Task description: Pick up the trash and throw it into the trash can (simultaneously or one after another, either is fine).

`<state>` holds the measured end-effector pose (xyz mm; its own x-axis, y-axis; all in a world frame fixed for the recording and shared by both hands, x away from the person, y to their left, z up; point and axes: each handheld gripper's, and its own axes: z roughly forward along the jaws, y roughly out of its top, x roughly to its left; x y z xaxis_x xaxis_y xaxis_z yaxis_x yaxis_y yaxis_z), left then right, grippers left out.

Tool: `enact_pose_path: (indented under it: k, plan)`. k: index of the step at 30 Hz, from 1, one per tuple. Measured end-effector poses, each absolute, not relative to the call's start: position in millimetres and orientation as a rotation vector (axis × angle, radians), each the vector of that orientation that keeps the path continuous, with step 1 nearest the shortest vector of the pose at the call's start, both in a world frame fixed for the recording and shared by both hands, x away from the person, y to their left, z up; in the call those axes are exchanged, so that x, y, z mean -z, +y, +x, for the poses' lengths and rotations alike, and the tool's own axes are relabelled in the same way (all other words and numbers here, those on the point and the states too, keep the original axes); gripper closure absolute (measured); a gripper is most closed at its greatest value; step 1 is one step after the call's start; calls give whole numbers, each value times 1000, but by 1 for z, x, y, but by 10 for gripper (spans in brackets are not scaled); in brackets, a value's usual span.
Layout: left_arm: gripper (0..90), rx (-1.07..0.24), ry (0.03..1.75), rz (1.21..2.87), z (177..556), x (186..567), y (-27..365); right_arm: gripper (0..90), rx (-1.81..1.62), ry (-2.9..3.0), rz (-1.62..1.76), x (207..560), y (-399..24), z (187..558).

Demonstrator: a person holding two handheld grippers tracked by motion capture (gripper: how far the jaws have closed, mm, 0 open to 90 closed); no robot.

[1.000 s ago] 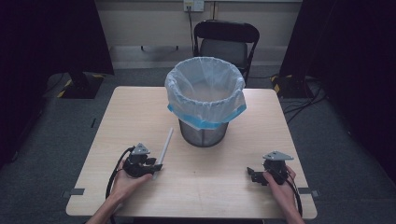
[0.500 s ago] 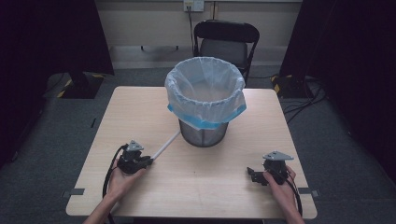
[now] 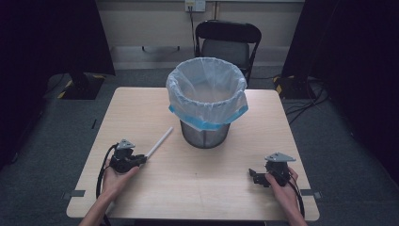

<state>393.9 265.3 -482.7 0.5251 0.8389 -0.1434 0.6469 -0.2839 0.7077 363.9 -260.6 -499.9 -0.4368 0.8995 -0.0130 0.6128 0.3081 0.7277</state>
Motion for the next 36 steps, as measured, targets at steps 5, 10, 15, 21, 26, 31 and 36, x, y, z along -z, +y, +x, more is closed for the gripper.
enact_pose_path:
  k: [5,10,15,21,26,31,36]
  plan:
    - [799,-325,1227,1968,394,479,276,88,-923,2162,1345,500,-261,364]
    - [800,-331,1233,1918,395,474,282,88,-923,2162,1344,500,-261,364]
    - [799,-349,1237,1871,395,468,289,88,-923,2162,1344,500,-261,364]
    - [799,-365,1229,1803,393,460,297,88,-923,2162,1345,500,-261,364]
    - [800,-383,1219,1765,392,454,302,88,-923,2162,1344,500,-261,364]
    - [800,-397,1211,1739,391,449,304,88,-923,2162,1344,500,-261,364]
    - [800,-414,1196,1710,391,441,307,88,-923,2162,1344,500,-261,364]
